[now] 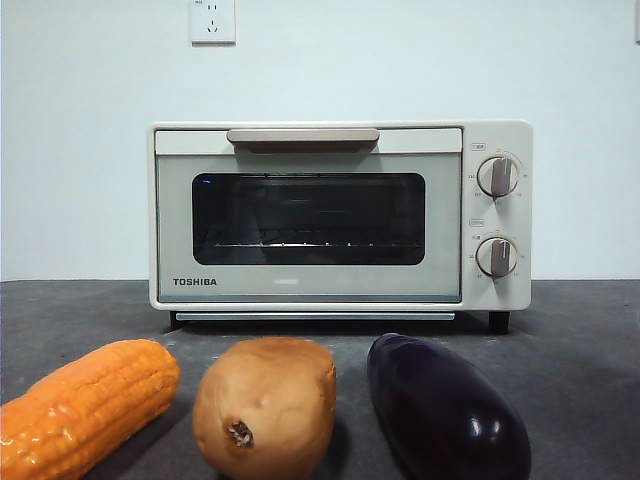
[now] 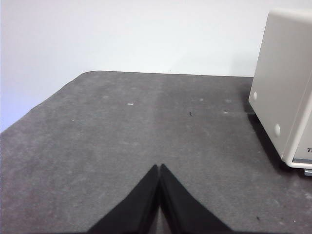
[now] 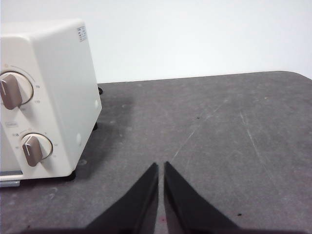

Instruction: Take the eggplant from the table,put the eggplant in the oven

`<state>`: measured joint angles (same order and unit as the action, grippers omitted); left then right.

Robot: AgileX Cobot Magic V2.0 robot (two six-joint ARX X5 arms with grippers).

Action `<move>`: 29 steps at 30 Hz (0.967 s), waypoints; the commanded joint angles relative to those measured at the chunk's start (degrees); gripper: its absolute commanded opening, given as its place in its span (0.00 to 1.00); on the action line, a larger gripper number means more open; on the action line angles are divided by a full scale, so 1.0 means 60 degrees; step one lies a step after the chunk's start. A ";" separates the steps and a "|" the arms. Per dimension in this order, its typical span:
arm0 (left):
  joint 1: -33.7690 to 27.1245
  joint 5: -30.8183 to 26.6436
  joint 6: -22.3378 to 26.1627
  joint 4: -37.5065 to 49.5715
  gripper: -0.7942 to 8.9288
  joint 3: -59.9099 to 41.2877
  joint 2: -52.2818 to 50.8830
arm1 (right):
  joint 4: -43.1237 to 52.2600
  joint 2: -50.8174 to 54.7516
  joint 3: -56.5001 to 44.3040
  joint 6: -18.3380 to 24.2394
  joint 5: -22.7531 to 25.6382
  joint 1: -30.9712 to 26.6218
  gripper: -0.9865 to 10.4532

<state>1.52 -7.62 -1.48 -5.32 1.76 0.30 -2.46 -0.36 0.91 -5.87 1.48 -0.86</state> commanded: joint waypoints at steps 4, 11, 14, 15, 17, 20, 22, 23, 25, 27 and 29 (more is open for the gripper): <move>-0.0018 -0.0004 -0.2404 0.0109 0.09 -0.0251 -0.0018 | 0.0590 0.0025 -0.0022 -0.0907 -0.0080 -0.0004 0.09; -0.0018 0.0259 -0.4058 0.0138 0.09 -0.0204 -0.0018 | 0.1213 0.0025 0.0022 -0.2371 -0.0659 -0.0004 0.09; -0.0018 0.0954 -0.4058 -0.0062 0.09 0.0044 0.0011 | 0.0954 0.0022 0.0295 -0.2674 -0.1049 -0.0004 0.09; -0.0018 0.1104 -0.4058 -0.0186 0.09 0.0146 0.0033 | 0.0816 0.0022 0.0441 -0.2772 -0.1115 -0.0004 0.09; -0.0018 0.1235 -0.4113 -0.0605 0.09 0.0466 0.0135 | 0.0372 0.0015 0.0914 -0.2769 -0.1279 -0.0004 0.09; -0.0018 0.1257 -0.4197 -0.1140 0.09 0.1104 0.0503 | -0.0576 -0.0208 0.1843 -0.2769 -0.1249 -0.0004 0.09; -0.0018 0.1344 -0.4193 -0.1355 0.09 0.1585 0.0860 | -0.1202 -0.0510 0.2506 -0.2769 -0.1253 -0.0004 0.09; -0.0018 0.1432 -0.4193 -0.1464 0.09 0.1887 0.1111 | -0.1526 -0.0750 0.2900 -0.2769 -0.1253 -0.0004 0.09; -0.0018 0.1606 -0.4178 -0.1639 0.09 0.2444 0.1621 | -0.2080 -0.1195 0.3566 -0.2765 -0.1260 -0.0004 0.09; -0.0018 0.1821 -0.4076 -0.1843 0.09 0.3034 0.2189 | -0.2601 -0.1683 0.4240 -0.2761 -0.1319 -0.0004 0.09; -0.0015 0.2226 -0.3836 -0.2022 0.09 0.3661 0.2827 | -0.3034 -0.2211 0.4907 -0.2623 -0.1577 -0.0004 0.09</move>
<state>1.52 4.80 -26.02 -17.82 21.89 15.97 -20.51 -12.67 28.47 -21.50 -7.40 -0.86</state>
